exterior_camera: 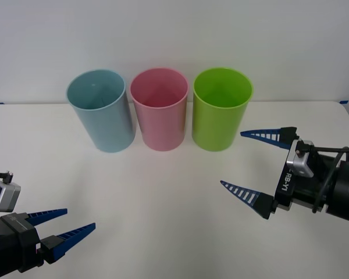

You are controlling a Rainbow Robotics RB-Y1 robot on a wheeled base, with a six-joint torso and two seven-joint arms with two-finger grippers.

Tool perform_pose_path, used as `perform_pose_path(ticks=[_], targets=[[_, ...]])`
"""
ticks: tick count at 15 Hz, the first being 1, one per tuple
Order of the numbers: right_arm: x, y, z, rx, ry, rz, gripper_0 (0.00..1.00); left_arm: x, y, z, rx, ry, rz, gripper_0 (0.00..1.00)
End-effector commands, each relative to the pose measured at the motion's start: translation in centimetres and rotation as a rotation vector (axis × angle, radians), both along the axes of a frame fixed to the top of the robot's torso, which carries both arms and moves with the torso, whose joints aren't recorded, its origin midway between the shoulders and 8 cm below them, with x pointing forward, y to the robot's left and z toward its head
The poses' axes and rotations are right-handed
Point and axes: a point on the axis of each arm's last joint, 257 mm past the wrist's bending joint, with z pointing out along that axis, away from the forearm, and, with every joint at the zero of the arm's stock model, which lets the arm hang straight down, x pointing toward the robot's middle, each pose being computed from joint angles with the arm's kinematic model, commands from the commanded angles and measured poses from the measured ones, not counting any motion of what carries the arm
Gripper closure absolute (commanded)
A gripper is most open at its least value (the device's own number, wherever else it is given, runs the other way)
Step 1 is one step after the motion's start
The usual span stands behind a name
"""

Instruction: Put cans in the blue bin and PET bottles in the pink bin and trash in the green bin.

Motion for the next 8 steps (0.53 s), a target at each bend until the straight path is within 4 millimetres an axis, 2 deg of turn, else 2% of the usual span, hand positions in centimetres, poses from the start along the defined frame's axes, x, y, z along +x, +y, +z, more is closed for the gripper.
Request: perform_pose_path(ticks=[1,6,8], targets=[[-1.0,-1.9,-2.5,-0.031,0.04,-0.044,0.0,0.0,0.0,0.0,0.0,0.0,0.0,0.0],[-3.2,-3.4,-5.6,-0.044,0.125,-0.072,0.0,0.0,0.0,0.0,0.0,0.0,0.0,0.0],[-4.2,-3.9,-6.1,-0.039,0.159,-0.069,0.0,0.0,0.0,0.0,0.0,0.0,0.0,0.0]])
